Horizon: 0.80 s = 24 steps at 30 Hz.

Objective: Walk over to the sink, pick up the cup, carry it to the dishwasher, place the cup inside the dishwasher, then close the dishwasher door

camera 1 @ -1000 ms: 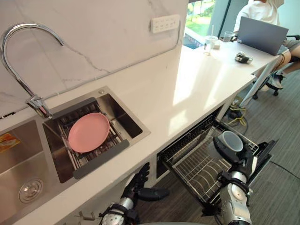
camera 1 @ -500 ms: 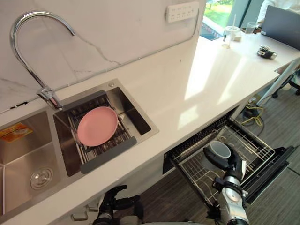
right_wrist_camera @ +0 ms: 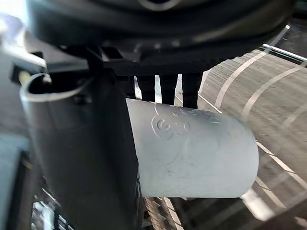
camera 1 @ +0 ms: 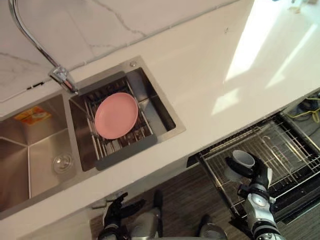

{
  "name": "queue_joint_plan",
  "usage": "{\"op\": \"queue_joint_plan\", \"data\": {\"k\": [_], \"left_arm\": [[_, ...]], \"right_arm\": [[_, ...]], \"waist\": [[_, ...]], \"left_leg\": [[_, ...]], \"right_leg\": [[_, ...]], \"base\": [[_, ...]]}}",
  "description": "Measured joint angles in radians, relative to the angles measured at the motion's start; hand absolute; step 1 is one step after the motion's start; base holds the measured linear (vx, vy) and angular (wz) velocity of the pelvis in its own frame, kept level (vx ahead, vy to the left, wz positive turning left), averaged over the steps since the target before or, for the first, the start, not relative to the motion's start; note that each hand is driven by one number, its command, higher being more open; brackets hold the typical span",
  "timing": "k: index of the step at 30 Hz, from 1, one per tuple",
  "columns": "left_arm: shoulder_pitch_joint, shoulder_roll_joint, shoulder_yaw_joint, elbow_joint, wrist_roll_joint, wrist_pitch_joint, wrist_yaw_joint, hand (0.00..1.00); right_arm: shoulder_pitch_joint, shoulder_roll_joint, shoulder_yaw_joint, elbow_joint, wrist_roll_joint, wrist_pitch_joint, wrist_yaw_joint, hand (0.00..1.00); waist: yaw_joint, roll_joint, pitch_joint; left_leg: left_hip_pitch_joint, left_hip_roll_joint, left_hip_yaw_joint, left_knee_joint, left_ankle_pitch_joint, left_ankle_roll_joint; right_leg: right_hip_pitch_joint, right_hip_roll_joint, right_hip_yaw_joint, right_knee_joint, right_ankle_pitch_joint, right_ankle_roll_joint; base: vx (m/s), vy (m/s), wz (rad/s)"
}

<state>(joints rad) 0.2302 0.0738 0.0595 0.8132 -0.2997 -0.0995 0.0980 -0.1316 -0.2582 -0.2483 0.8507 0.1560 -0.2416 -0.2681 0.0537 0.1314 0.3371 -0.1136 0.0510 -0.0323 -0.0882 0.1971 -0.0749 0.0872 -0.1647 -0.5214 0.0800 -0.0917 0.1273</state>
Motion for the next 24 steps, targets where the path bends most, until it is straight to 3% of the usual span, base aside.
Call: {"op": "queue_joint_plan", "data": {"k": [3,6,7,13,24], "left_arm": [[0.007,0.008,0.027,0.038,-0.023,0.020,0.018,1.00],[0.006,0.012,0.026,0.072,-0.023,0.030,0.021,1.00],[0.005,0.013,0.026,0.073,-0.023,0.029,0.022,1.00],[-0.005,0.022,0.019,0.090,-0.020,0.019,0.029,1.00],[-0.016,0.023,0.003,0.097,-0.021,0.005,0.031,1.00]], "right_arm": [[-0.020,0.001,0.000,0.023,0.000,-0.014,0.011,0.00],[-0.052,0.000,0.001,0.027,-0.001,-0.017,0.029,0.00],[-0.056,-0.009,0.001,0.028,-0.001,-0.018,0.030,1.00],[-0.092,-0.031,0.068,0.047,0.000,-0.021,0.053,1.00],[-0.132,-0.017,0.148,0.077,-0.001,0.017,-0.043,1.00]], "waist": [[0.017,-0.005,0.035],[0.024,-0.015,0.065],[0.025,-0.017,0.069],[0.044,-0.030,0.079],[0.054,-0.030,0.079]], "left_leg": [[-0.033,0.003,-0.007,0.000,0.010,-0.016],[-0.042,0.005,0.045,-0.001,0.012,-0.020],[-0.052,0.010,0.084,0.001,0.018,-0.022],[-0.057,0.003,0.097,0.002,0.031,-0.003],[-0.056,0.010,0.084,0.002,0.041,0.007]], "right_leg": [[-0.017,-0.002,-0.037,0.024,-0.011,-0.005],[-0.018,-0.016,-0.051,0.042,-0.018,-0.001],[-0.020,-0.023,-0.064,0.048,-0.021,0.002],[-0.035,-0.036,-0.059,0.065,-0.028,0.005],[-0.040,-0.033,-0.068,0.097,-0.055,-0.001]], "base": [[-0.06,-0.019,0.35],[-0.06,0.024,0.26],[-0.06,0.041,0.27],[-0.01,0.008,0.02],[-0.02,-0.037,0.03]]}}
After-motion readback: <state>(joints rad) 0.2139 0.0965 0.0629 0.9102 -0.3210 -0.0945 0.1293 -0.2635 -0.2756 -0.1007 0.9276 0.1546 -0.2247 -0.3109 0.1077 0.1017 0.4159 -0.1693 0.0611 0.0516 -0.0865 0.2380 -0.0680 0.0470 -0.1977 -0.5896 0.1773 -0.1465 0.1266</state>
